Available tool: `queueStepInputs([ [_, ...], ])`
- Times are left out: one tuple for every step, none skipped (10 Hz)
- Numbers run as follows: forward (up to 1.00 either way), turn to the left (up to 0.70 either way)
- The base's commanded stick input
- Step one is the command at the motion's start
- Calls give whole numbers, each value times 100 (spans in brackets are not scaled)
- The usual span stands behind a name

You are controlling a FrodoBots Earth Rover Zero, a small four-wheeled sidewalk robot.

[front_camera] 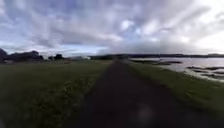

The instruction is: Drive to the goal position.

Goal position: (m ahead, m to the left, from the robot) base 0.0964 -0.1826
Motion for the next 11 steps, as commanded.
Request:
queueStepInputs([
  [70,0],
  [70,0],
  [70,0],
  [70,0],
  [70,-4],
  [70,-11],
  [70,-18],
  [70,-26],
  [70,-33],
  [70,-35],
  [61,-31],
])
